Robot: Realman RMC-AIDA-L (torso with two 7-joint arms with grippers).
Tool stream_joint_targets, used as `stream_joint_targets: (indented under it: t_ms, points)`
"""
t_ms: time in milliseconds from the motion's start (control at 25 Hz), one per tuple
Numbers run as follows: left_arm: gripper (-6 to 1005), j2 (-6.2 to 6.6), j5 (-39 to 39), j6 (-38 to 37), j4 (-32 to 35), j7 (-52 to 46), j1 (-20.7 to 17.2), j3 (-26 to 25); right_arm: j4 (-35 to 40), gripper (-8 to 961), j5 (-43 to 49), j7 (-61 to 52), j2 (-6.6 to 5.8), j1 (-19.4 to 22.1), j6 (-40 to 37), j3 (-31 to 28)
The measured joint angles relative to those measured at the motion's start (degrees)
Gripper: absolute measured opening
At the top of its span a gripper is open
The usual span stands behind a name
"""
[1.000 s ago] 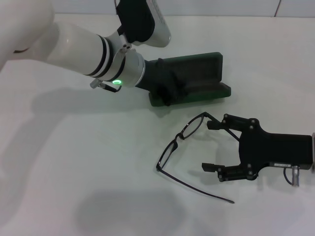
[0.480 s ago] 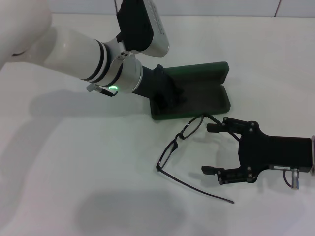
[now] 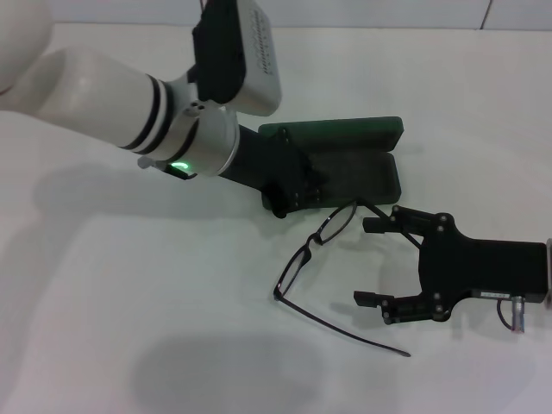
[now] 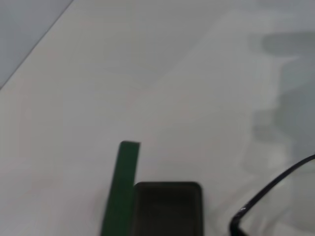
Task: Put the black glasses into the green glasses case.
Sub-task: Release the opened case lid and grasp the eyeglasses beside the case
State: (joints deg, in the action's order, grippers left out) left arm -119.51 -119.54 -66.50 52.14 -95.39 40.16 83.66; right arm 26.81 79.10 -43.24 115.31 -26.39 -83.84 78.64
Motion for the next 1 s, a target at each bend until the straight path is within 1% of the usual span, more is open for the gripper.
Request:
stream_joint_targets:
  t_ms: [80,160,200,280,320,360,400,440,480,520,560,640,680,720,760,800,840,880,920,1000]
  points:
    - [192,-0.02,1.2,-3.2,1.5,1.2,-1.1,-2.5,0.1,870,-0.1,0.0,0.0,0.0,0.0,-0.1]
    - [199,-0.05,4.6,-6.9,2.3,3.9,-2.4,-6.4,0.4,870,-0.8,0.4,0.01,0.1,-0.6,-0.6]
    - [203,-0.01,8.3,-9.5,2.5,6.6,-3.4,-9.7,0.5,870,-1.4,0.8,0.04,0.2,-1.0,-0.9]
    - [210,-0.04,13.8,-11.7,2.0,10.3,-5.4,-15.4,0.8,870,-2.9,1.5,0.17,0.0,-1.9,-1.3]
    - [214,-0.12,17.2,-12.0,1.3,12.0,-6.6,-18.8,1.2,870,-3.4,1.5,0.21,-0.5,-2.0,-1.4]
    - [218,-0.12,19.0,-11.9,0.5,12.6,-7.3,-20.7,1.9,869,-3.4,1.1,0.17,-1.0,-1.8,-1.5]
    - [222,0.0,23.3,-11.7,-2.1,13.6,-8.6,-25.4,2.8,869,-3.2,0.3,0.09,-1.5,-1.4,-1.5]
    - [225,0.08,25.1,-11.6,-3.6,14.2,-9.1,-27.8,4.2,869,-2.5,-1.2,-0.15,-2.2,-0.7,-1.5]
    - [229,0.08,25.1,-11.6,-3.6,14.2,-9.1,-27.8,5.9,869,-0.7,-3.1,-0.36,-3.2,0.0,-1.5]
    - [233,0.12,26.4,-11.6,-5.3,15.1,-9.7,-30.4,7.4,869,1.2,-4.8,-0.56,-4.3,0.7,-1.5]
    - [237,0.12,27.9,-11.6,-7.2,16.4,-10.2,-33.8,8.9,869,4.0,-7.1,-0.82,-5.8,1.6,-1.5]
    - [244,0.08,30.0,-11.6,-10.1,18.2,-11.0,-38.4,11.7,869,10.5,-12.2,-1.51,-9.2,2.8,-1.5]
    - [248,0.09,31.2,-11.7,-11.4,19.1,-11.5,-40.3,13.0,869,14.7,-15.4,-1.96,-11.7,2.6,-1.5]
    - [288,0.14,32.1,-11.7,-12.1,19.6,-12.0,-41.4,14.1,869,19.0,-18.7,-2.36,-14.2,2.1,-1.4]
    - [329,0.16,32.8,-11.8,-12.6,20.2,-12.4,-41.9,14.9,869,22.0,-21.2,-2.61,-16.1,1.4,-1.4]
    - [369,0.16,33.1,-11.7,-12.8,20.5,-12.6,-42.1,16.0,869,26.0,-24.6,-2.94,-19.3,0.2,-1.5]
    - [409,0.09,33.5,-11.6,-12.9,20.9,-13.0,-42.2,17.0,869,28.8,-26.8,-3.08,-21.6,-0.7,-1.5]
    - [450,0.0,33.5,-11.5,-12.9,21.1,-13.0,-42.2,17.5,869,30.3,-27.7,-3.15,-22.8,-1.1,-1.5]
    - [490,-0.08,33.5,-11.4,-13.1,21.3,-13.1,-42.2,18.7,869,34.0,-30.1,-3.17,-25.7,-2.0,-1.5]
    - [627,-0.1,33.8,-11.3,-13.9,21.5,-13.0,-42.4,19.5,869,38.5,-32.4,-3.0,-29.3,-3.5,-1.5]
